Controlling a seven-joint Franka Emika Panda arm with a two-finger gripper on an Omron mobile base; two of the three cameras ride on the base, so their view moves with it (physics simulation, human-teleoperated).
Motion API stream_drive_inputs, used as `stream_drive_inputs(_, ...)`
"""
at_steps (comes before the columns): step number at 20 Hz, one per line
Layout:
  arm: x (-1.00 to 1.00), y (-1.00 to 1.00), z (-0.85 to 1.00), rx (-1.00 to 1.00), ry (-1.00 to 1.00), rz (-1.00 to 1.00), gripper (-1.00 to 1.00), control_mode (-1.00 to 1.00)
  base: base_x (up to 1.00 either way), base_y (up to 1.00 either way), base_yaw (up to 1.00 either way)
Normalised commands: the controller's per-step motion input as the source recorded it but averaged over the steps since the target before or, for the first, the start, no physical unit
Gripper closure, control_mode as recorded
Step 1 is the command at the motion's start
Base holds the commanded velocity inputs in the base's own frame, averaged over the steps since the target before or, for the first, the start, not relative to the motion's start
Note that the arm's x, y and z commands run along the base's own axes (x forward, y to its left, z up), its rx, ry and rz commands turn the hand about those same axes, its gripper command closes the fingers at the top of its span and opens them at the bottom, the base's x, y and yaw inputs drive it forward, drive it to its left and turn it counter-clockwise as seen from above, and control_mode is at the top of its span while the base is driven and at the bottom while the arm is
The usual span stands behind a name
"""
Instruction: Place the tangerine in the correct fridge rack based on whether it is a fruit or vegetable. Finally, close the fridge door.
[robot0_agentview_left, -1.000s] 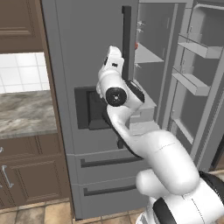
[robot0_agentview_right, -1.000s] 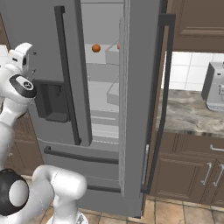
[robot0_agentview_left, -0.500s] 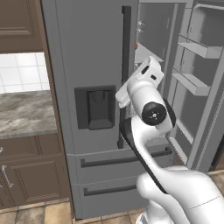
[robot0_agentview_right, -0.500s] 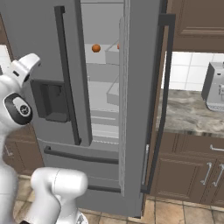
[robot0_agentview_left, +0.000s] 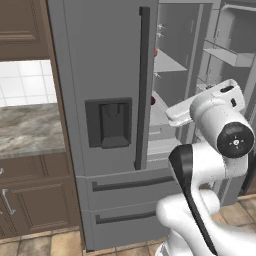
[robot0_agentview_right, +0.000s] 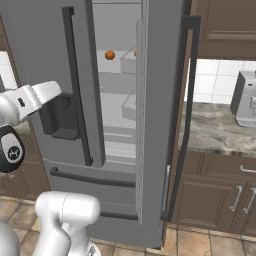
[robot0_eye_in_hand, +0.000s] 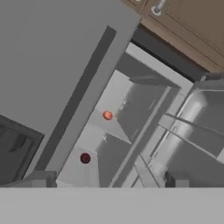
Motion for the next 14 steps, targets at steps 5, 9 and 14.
stream_drive_inputs(5,-1.0,-0.82,-0.33,0.42,-0.01,-0.1,-1.0,-1.0,0.0,0.0,0.0)
stream_drive_inputs(9,-1.0,-1.0,-0.09,0.47,-0.01,-0.04,-1.0,-1.0,0.0,0.0,0.0)
stream_drive_inputs(14,-0.92,-1.0,-0.17,0.44,-0.1,0.0,-1.0,-1.0,0.0,0.0,0.0)
